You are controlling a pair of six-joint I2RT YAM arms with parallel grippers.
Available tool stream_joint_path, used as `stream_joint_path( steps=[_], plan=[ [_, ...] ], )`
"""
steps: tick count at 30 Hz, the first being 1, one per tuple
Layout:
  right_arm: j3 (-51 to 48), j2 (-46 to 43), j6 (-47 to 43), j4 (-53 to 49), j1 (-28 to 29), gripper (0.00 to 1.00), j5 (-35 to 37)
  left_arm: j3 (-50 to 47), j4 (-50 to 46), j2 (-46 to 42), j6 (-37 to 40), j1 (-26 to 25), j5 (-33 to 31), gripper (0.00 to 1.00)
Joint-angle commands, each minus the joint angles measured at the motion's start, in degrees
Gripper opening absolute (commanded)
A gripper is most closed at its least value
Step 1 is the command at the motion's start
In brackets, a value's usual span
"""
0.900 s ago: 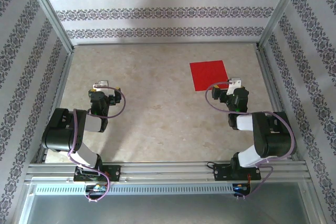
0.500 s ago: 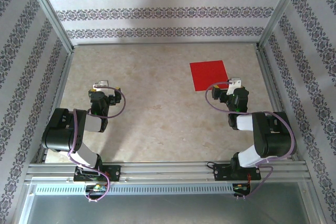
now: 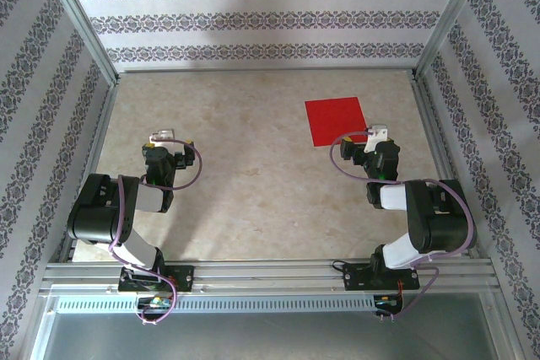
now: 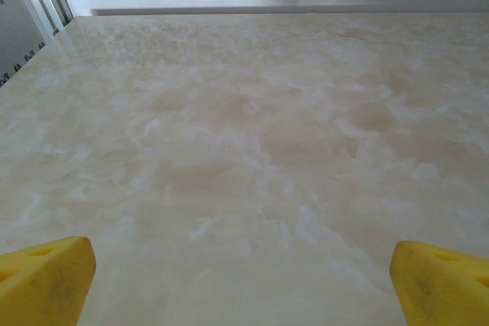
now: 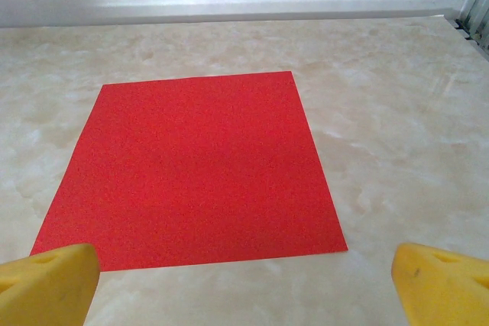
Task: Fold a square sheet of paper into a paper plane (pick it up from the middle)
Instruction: Move the square sheet of paper to the center of the table.
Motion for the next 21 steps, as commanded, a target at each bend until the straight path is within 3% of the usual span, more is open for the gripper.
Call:
stream_joint_path(
  steps=[1,4,6,9,12,16,21],
  plan=[
    [0.48,0.38,-0.89,2.28,0.03,0.98,-0.68,1.04,-0.86,0.09,0.91,0.35,0.84,0.99],
    [0.81,-1.58,-1.91,0.78,0.68,0.98,-1.06,0.89,-0.62,-0.13,1.84,0.33,2.87,0.99],
    [2.37,-5.86,-2.72,-6.02,1.75,0.98,1.4,0.69,-2.02,-2.4,2.34,0.33,4.72,0.99],
    [5.38,-12.26,-2.35,-16.14,2.8,0.98,4.99,1.92,-10.24,-9.46,1.09,0.33,1.34,0.99],
    [9.81,-17.49,7.33,-26.82,2.69,0.98,8.39,4.56,-19.04,-16.21,-1.19,0.34,-1.77,0.99],
    [16.46,-18.52,11.68,-36.67,2.34,0.98,-3.96,10.9,-33.7,-22.01,-11.22,0.33,-3.35,0.99],
    [26.43,-9.69,25.7,-44.29,-0.12,0.98,-21.75,20.23,-51.03,-20.78,-22.63,0.33,6.64,0.99]
  ],
)
